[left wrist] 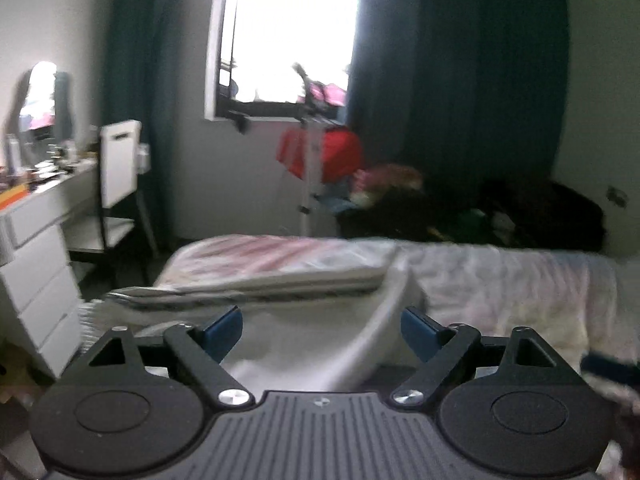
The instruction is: Fold clothes
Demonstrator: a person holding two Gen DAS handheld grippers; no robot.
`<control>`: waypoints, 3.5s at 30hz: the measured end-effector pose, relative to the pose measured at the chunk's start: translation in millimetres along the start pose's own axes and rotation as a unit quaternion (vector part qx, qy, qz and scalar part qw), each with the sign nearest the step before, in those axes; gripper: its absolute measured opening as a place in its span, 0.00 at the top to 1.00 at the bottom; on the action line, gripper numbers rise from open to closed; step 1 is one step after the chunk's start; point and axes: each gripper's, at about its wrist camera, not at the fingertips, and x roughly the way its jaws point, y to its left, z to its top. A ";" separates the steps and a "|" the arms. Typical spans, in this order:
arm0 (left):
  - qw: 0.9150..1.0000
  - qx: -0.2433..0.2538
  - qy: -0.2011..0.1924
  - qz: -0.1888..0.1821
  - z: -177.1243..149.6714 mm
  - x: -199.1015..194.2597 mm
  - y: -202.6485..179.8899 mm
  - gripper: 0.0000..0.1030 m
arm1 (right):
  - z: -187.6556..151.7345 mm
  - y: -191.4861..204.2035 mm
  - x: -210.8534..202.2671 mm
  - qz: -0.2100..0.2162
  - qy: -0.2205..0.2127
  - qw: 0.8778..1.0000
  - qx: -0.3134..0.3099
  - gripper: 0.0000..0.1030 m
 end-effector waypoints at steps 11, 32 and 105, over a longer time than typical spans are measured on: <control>0.998 0.040 0.037 0.012 -8.6 122.2 -50.7 0.16 | -20.2 -98.8 10.4 -0.096 -0.028 0.992 0.079 0.18; 0.999 0.040 0.032 0.001 -25.7 286.6 -69.3 0.94 | -71.9 -174.7 80.3 -0.177 0.037 0.970 0.160 0.18; 0.992 -0.066 -0.003 -0.107 -129.2 120.6 -6.4 0.89 | 106.8 -197.7 90.1 -0.209 -0.112 0.958 0.162 0.94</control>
